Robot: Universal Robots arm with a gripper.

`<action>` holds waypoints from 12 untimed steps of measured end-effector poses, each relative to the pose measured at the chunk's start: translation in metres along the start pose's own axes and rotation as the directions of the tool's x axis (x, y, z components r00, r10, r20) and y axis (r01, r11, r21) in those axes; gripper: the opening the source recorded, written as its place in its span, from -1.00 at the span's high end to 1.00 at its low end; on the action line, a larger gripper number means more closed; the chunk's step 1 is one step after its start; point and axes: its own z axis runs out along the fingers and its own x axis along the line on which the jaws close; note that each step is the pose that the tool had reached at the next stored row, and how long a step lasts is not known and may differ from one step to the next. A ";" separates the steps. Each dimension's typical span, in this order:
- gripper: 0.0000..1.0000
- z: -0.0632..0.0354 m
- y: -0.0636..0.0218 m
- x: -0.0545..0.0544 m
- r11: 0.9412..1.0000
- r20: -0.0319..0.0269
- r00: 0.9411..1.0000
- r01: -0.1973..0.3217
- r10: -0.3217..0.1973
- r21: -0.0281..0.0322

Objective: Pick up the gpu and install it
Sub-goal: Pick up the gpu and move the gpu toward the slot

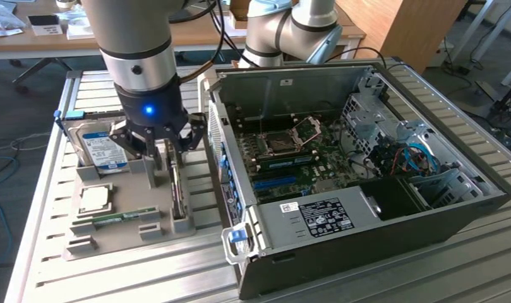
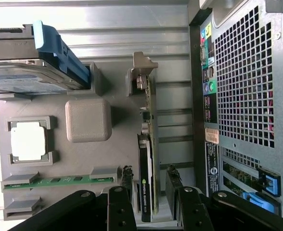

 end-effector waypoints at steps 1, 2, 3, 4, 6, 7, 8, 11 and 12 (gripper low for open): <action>0.17 0.0013 -0.0001 0.000 1.000 0.000 1.000 0.000 0.000 0.000; 0.17 0.0026 -0.0001 0.000 1.000 0.000 1.000 0.000 0.000 0.000; 0.17 0.0041 -0.0002 0.000 1.000 0.000 1.000 0.000 0.000 0.000; 0.17 0.0053 -0.0003 0.000 1.000 0.000 1.000 0.000 0.000 0.000; 0.17 0.0074 -0.0004 0.000 1.000 0.000 1.000 0.000 0.000 0.001; 0.17 0.0080 -0.0004 0.000 1.000 0.000 1.000 0.000 0.000 0.001; 0.17 0.0080 -0.0004 0.001 1.000 0.000 1.000 0.000 0.000 0.001; 0.17 0.0103 -0.0005 0.001 1.000 0.000 1.000 0.000 0.000 0.000; 0.17 0.0115 -0.0006 0.001 1.000 0.000 1.000 0.000 0.000 0.000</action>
